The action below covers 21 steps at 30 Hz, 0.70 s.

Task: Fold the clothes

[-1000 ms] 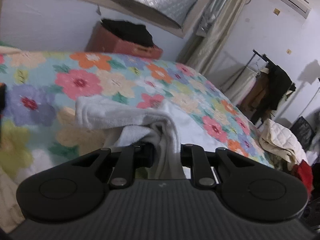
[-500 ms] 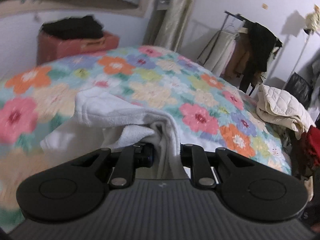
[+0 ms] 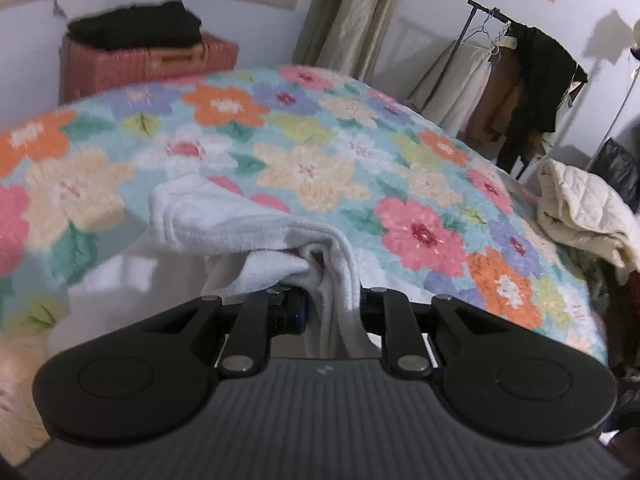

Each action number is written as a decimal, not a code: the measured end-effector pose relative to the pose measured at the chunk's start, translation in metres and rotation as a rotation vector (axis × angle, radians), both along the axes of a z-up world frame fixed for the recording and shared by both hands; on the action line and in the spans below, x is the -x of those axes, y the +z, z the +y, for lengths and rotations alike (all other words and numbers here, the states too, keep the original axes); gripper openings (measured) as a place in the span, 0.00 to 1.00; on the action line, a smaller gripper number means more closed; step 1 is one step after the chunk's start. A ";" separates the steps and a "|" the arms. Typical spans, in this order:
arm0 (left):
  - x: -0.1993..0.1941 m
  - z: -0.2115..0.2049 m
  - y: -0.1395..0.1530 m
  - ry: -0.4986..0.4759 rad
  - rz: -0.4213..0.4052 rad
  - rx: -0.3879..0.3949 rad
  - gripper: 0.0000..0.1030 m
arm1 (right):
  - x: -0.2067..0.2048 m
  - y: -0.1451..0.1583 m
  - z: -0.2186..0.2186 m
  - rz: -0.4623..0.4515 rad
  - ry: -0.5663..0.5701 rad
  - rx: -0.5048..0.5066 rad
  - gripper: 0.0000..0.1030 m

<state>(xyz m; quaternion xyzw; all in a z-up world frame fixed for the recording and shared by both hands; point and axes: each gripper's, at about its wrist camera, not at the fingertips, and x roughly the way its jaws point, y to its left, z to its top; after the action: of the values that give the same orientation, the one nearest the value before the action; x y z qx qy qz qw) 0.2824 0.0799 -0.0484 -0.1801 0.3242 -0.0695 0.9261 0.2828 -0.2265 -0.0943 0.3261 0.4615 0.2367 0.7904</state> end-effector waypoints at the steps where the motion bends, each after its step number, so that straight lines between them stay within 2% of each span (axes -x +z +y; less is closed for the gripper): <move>1: 0.000 0.002 -0.002 -0.004 -0.002 0.020 0.19 | 0.002 -0.002 -0.008 -0.013 -0.020 -0.041 0.46; 4: -0.005 0.006 -0.001 -0.026 -0.005 0.062 0.24 | 0.008 -0.003 -0.025 -0.059 -0.066 -0.074 0.50; 5: -0.007 0.008 0.000 -0.028 -0.001 0.091 0.26 | 0.010 -0.002 -0.027 -0.076 -0.068 -0.058 0.51; 7: -0.012 0.016 0.000 -0.029 0.031 0.170 0.39 | 0.016 0.000 -0.027 -0.105 -0.061 -0.022 0.53; 9: -0.015 0.024 0.001 -0.028 0.058 0.247 0.44 | 0.025 0.001 -0.025 -0.135 -0.057 0.009 0.53; 11: -0.012 0.028 0.006 -0.022 0.041 0.262 0.46 | 0.033 -0.002 -0.026 -0.150 -0.048 0.021 0.54; 13: -0.008 0.032 0.012 -0.015 0.020 0.272 0.52 | 0.042 -0.006 -0.027 -0.160 -0.035 0.038 0.54; 17: 0.004 0.040 0.023 0.004 -0.022 0.237 0.54 | 0.055 -0.014 -0.016 -0.189 0.015 0.155 0.54; 19: 0.010 0.047 0.025 0.019 -0.025 0.222 0.58 | 0.060 -0.016 -0.009 -0.211 0.038 0.217 0.54; 21: 0.017 0.056 0.022 0.050 -0.017 0.176 0.59 | 0.061 -0.017 -0.004 -0.222 0.049 0.242 0.54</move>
<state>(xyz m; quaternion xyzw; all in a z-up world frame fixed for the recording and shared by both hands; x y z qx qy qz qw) 0.2649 0.1362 -0.0261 -0.2681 0.3045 -0.0762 0.9108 0.2215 -0.2308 -0.1115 0.1889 0.4044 0.2329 0.8640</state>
